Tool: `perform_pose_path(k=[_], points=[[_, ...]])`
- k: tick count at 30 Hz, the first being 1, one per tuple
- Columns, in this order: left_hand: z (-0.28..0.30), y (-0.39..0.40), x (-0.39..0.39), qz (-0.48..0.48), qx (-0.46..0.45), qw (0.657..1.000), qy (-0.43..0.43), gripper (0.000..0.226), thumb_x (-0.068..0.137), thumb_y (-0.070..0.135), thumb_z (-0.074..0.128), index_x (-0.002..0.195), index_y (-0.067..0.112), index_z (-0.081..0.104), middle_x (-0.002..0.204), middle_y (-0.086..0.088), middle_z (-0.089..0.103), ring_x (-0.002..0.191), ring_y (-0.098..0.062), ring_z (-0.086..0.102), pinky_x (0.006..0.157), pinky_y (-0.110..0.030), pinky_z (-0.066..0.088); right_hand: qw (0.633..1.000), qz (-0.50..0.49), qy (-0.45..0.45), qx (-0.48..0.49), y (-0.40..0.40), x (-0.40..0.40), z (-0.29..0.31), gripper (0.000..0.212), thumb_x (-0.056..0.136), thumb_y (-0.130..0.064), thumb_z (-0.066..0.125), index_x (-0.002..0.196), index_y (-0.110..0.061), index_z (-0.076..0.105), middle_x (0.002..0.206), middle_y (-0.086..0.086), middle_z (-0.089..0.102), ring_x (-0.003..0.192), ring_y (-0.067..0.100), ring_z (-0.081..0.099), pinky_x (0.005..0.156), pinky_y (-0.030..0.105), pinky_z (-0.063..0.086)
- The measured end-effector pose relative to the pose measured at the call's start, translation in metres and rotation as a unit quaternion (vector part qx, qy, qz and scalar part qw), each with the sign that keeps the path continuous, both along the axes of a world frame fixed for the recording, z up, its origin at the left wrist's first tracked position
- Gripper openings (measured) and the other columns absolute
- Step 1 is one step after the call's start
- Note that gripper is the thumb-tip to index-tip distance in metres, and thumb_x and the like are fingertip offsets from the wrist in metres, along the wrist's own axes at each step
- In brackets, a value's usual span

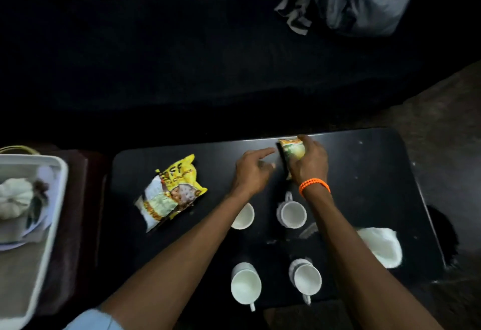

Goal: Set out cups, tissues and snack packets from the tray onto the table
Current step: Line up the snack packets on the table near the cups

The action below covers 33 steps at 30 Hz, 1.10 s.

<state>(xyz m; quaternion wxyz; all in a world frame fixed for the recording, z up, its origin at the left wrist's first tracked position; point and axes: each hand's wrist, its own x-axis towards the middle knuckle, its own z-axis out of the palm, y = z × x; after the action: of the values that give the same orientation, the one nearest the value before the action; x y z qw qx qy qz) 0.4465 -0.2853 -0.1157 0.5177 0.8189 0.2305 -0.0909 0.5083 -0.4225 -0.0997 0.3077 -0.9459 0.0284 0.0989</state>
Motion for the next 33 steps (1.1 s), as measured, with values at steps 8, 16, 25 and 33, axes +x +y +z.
perform_pose_path(k=[8,16,25,33], points=[[0.011,0.119,-0.108,0.205,0.185,0.961,-0.002,0.025,0.089,0.011,0.068,0.112,0.018,0.076,0.115,-0.005,0.071,0.112,-0.029,0.063,0.1,-0.041,0.045,0.943,0.164,0.275,0.093,0.136,-0.071,-0.016,0.062,0.081,-0.034,0.084,0.134,-0.009,0.063,0.128,0.014,0.07,0.118,0.03,0.067,0.103,0.039,0.053],[0.003,0.149,-0.142,0.122,0.17,0.977,0.039,0.036,0.092,0.005,0.057,0.12,0.02,0.073,0.125,-0.005,0.069,0.119,-0.026,0.061,0.11,-0.048,0.038,0.946,0.143,0.27,0.11,0.194,-0.112,-0.045,0.04,0.079,-0.023,0.084,0.115,-0.01,0.073,0.112,0.013,0.077,0.103,0.03,0.073,0.079,0.029,0.054],[0.017,0.15,-0.112,0.122,0.133,0.983,-0.043,0.031,0.096,0.011,0.061,0.124,0.016,0.071,0.121,-0.005,0.066,0.112,-0.028,0.063,0.103,-0.052,0.048,0.955,0.03,0.224,0.19,0.124,-0.044,-0.008,0.024,0.082,-0.012,0.082,0.104,-0.007,0.076,0.103,0.017,0.078,0.096,0.033,0.074,0.089,0.05,0.06],[0.008,0.11,-0.036,-0.032,0.106,0.994,0.01,0.041,0.096,0.019,0.065,0.138,0.019,0.063,0.136,-0.009,0.055,0.127,-0.026,0.054,0.099,-0.022,0.036,0.974,0.03,0.223,0.002,0.043,-0.002,-0.011,0.075,0.077,-0.024,0.089,0.142,-0.008,0.055,0.139,0.012,0.062,0.123,0.033,0.062,0.103,0.041,0.053]])
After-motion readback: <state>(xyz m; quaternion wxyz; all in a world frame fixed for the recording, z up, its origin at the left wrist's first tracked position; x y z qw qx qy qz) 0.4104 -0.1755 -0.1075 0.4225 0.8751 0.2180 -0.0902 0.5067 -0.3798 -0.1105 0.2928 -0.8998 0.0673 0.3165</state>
